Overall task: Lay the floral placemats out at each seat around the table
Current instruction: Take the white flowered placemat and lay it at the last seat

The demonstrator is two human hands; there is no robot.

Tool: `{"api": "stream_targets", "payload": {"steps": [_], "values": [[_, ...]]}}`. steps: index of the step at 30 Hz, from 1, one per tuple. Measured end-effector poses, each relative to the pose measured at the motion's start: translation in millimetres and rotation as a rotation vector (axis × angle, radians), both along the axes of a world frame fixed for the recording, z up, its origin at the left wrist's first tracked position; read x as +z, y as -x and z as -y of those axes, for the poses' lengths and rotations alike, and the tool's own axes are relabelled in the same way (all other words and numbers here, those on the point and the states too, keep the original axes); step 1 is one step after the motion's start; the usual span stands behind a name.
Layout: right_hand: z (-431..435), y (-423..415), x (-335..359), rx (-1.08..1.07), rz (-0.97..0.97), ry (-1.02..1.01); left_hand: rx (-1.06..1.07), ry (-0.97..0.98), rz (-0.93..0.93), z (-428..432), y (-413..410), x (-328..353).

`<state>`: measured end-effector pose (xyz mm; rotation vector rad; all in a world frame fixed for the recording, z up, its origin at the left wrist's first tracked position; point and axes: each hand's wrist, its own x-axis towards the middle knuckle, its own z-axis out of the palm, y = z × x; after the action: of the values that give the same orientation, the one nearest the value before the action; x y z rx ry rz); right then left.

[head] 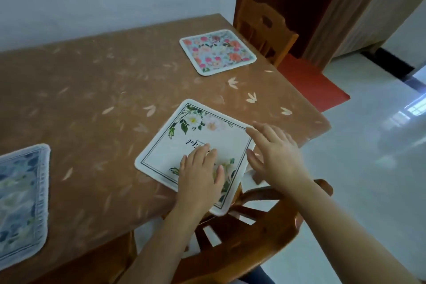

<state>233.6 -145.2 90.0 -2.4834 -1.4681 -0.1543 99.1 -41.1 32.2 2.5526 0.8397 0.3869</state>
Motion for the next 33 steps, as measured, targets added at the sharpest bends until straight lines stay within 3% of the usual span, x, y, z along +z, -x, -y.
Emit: {"api": "stream_targets", "payload": {"steps": [12, 18, 22, 33], "values": [[-57, -63, -75, 0.510, -0.122, 0.186, 0.113, 0.052, -0.195, -11, -21, -67], [-58, -75, -107, 0.682, -0.169, 0.224, 0.169, 0.053, -0.163, 6, -29, -85], [-51, -92, -132, 0.828, -0.221, 0.409, 0.170, 0.094, -0.200, 18, -33, -101], [-47, -98, -155, 0.898, -0.336, 0.397, 0.175, 0.117, -0.267, 31, -33, -118]]}}
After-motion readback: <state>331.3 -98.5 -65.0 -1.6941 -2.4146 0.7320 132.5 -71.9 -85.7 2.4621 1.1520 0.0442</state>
